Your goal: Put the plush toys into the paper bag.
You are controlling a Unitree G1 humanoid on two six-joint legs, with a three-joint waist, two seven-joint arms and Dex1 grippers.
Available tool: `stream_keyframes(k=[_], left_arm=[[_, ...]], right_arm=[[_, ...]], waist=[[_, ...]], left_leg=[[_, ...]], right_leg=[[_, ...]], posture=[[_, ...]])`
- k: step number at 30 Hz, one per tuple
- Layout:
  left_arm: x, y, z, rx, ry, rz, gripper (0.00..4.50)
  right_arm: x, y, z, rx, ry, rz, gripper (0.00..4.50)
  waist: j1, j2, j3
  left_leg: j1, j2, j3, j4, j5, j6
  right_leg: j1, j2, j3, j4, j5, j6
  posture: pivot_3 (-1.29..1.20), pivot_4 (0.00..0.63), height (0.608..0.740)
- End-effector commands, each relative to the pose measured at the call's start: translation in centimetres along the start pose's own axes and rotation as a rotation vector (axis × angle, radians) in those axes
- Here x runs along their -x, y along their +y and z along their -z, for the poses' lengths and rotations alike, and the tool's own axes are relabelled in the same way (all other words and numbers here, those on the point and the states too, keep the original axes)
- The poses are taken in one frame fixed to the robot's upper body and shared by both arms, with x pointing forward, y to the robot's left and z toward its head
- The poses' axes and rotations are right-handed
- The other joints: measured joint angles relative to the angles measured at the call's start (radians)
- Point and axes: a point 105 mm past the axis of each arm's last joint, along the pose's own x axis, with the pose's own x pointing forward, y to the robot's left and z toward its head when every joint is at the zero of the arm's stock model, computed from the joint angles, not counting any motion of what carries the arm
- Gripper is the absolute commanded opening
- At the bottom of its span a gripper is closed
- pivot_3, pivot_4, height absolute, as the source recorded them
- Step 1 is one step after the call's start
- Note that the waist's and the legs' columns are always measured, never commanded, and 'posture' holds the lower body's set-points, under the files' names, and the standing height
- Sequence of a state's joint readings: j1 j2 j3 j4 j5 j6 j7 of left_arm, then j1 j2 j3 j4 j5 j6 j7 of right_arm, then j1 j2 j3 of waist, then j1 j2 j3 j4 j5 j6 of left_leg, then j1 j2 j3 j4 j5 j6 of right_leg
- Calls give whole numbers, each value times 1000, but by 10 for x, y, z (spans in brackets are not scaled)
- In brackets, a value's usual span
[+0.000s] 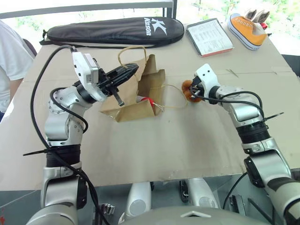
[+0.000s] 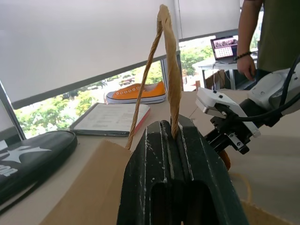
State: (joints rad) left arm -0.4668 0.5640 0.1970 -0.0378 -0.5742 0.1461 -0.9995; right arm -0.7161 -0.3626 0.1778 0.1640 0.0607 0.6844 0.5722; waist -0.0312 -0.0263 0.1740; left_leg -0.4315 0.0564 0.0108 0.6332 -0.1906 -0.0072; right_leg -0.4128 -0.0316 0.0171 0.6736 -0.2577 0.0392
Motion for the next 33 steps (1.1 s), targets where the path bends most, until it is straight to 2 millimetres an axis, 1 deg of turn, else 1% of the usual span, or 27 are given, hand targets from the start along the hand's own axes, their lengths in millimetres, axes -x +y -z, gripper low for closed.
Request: stream_keyframes(k=[1, 2, 3, 5, 7, 8, 10, 12, 13, 14, 16, 17, 20, 22, 24, 25, 26, 27, 28, 29, 30, 33], left_arm=[[1, -6, -20, 25, -74, 37, 0], [1, -7, -20, 37, -75, 48, 0], [1, -8, -21, 44, -75, 52, 0], [-1, -7, -21, 50, -80, 50, 0], [-4, -7, -21, 57, -84, 55, 0], [-5, -8, -21, 60, -84, 59, 0], [-8, -9, -20, 63, -84, 69, 0], [-10, -11, -20, 68, -87, 79, 0], [-9, -12, -20, 68, -85, 81, 0], [-9, -12, -20, 67, -83, 81, 0], [-7, -12, -19, 66, -78, 78, 0], [-6, -13, -18, 65, -72, 78, 0], [-5, -15, -16, 65, -66, 81, 0], [-5, -16, -16, 65, -66, 82, 0], [-5, -17, -16, 64, -65, 83, 0], [-6, -18, -16, 64, -64, 88, 0], [-6, -18, -15, 63, -63, 92, 0], [-7, -18, -16, 65, -67, 96, 0], [-8, -18, -16, 64, -71, 101, 0], [-9, -18, -17, 64, -77, 105, 0], [-11, -18, -18, 64, -82, 108, 0], [-15, -18, -20, 63, -98, 121, 0]], right_arm=[[33, 9, -52, 8, -294, -97, 33], [42, 15, -66, -3, -359, -135, 33], [47, 20, -74, -8, -394, -167, 33], [51, 34, -88, 0, -431, -225, 33], [48, 50, -100, 19, -455, -270, 33], [46, 54, -103, 17, -460, -284, 33], [39, 58, -105, 37, -447, -286, 33], [30, 57, -105, 72, -430, -260, 33], [30, 38, -105, 61, -421, -186, 33], [32, 24, -105, 48, -416, -133, 33], [41, -6, -101, 48, -395, -13, 33], [45, -16, -98, 60, -377, 34, 33], [54, -39, -90, 101, -332, 146, 33], [60, -53, -92, 64, -340, 212, 33], [63, -57, -98, 36, -366, 224, 33], [64, -49, -111, 14, -426, 190, 33], [64, -43, -121, -3, -468, 165, 33], [59, -26, -131, -37, -506, 82, 33], [49, -3, -133, -32, -507, -15, 33], [40, 17, -131, -26, -495, -98, 33], [33, 32, -129, -31, -485, -166, 33], [12, 69, -118, -88, -450, -344, 33]], waist=[[1, 0, 0], [1, 0, 1], [-2, 1, 1], [-7, 0, 1], [-9, 0, 1], [-9, 0, 1], [-7, 0, 1], [-5, 0, 1], [-3, 0, 1], [0, 0, 1], [7, 0, 1], [17, 0, 1], [20, 0, 1], [14, 0, 1], [9, 0, 1], [8, 0, 1], [5, 1, 1], [-1, 1, 1], [-7, 1, 1], [-10, 1, 1], [-11, 0, 1], [-7, 0, 1]], left_leg=[[0, 0, 0, 0, 0, 0], [-1, 0, 0, 0, 0, 0], [-1, 0, 0, 0, 0, 0], [0, 0, 0, 0, 0, 0], [1, 1, 0, 0, 0, 0], [2, 1, 0, 0, 0, 0], [2, 1, -1, 0, 0, 0], [1, 1, -1, 0, 0, 0], [1, 0, -1, 0, 0, 0], [0, 0, -1, 1, 0, 0], [0, -1, 0, 1, 0, 0], [-1, -1, 0, 1, 0, 0], [-1, -1, 0, 0, 0, 0], [-1, -1, 0, 0, 0, 0], [0, 0, 1, 0, 0, 0], [0, 0, 1, -1, 0, 0], [1, 0, 1, -1, 0, 0], [1, 0, 1, -1, 0, 0], [1, 0, 1, -1, 0, 0], [1, 1, 1, -1, 0, 0], [1, 1, 1, -1, 0, 0], [1, 1, -1, -1, 0, 0]], right_leg=[[0, 0, 0, 0, 0, 0], [0, 0, 0, 0, 0, 0], [0, 0, 0, 0, 0, 0], [0, 0, 0, 0, 0, 0], [0, 1, 0, 2, 0, 0], [0, 1, 0, 3, 0, 0], [0, 2, 0, 3, 0, 0], [0, 1, 0, 2, 0, 0], [0, 1, 0, 2, 0, 0], [0, 1, 0, 2, 0, 0], [0, 0, 1, 1, 0, 0], [0, 0, 1, 0, 0, 0], [0, 0, 1, -2, 0, 0], [0, 0, 2, -2, 0, 0], [0, 1, 2, -1, 0, 0], [0, 2, 3, -1, 0, 0], [0, 2, 3, 0, 0, 0], [-1, 2, 3, 0, 0, 0], [-1, 2, 3, 0, 0, 0], [-1, 2, 3, 1, 0, 0], [-1, 3, 3, 1, 0, 0], [-1, 3, 2, 1, 0, 0]], posture=[[0, 150, 740], [0, 150, 740], [0, 150, 740], [0, 150, 740], [0, 150, 740], [0, 150, 740], [0, 150, 740], [0, 150, 740], [0, 150, 740], [0, 150, 740], [0, 150, 740], [0, 150, 740], [0, 150, 740], [0, 150, 740], [0, 150, 740], [0, 150, 740], [0, 150, 740], [0, 150, 740], [0, 150, 740], [0, 150, 740], [0, 150, 740], [0, 150, 740]])
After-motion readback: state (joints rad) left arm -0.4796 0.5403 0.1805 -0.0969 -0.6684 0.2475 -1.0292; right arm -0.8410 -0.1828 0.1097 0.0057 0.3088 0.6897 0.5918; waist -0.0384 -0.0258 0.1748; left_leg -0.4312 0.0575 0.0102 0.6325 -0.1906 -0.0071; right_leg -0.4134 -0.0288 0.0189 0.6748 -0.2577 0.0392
